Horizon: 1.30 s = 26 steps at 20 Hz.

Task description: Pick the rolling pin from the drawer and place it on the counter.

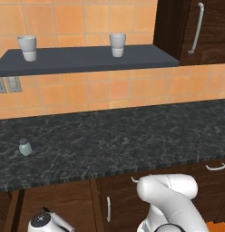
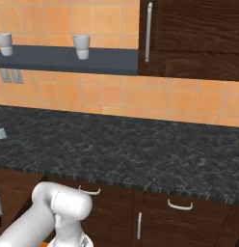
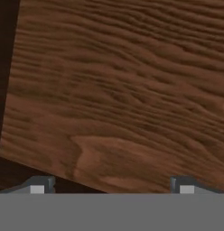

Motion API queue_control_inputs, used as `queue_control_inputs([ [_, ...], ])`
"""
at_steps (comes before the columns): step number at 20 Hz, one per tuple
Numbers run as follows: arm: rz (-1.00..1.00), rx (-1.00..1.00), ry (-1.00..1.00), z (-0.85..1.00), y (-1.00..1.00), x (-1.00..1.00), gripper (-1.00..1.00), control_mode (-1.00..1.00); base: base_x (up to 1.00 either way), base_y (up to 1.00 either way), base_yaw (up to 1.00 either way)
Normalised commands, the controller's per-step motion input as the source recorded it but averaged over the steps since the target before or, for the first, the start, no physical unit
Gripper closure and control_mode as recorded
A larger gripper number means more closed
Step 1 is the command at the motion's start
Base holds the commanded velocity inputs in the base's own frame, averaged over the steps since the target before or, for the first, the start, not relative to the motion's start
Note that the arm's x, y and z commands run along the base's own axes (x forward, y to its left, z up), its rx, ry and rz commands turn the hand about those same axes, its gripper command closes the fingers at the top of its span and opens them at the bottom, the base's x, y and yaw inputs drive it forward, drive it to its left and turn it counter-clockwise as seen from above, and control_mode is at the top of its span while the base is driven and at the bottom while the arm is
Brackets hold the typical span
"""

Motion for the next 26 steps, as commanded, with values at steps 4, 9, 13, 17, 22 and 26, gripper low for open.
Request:
queue_control_inputs([
  [4, 0.00, 0.00, 0.02, -0.01, 0.19, -0.52, -1.00, -1.00, 0.00, 0.00, 0.00],
  [9, 0.02, 0.00, 0.01, 0.00, 0.05, -0.02, -1.00, -1.00, 0.00, 0.00, 0.00],
  [13, 0.04, 0.02, 0.00, 0.23, -0.04, 0.38, -1.00, -1.00, 0.00, 0.00, 0.00],
  [17, 0.07, 0.00, -0.01, 0.42, -0.08, 0.51, -1.00, -1.00, 0.00, 0.00, 0.00],
  [22, 0.04, 0.00, 0.00, 0.06, -0.49, 0.49, -1.00, -1.00, 0.00, 0.00, 0.00],
  [26, 0.04, 0.01, 0.00, 0.00, -0.72, 0.53, -1.00, -1.00, 0.00, 0.00, 0.00],
])
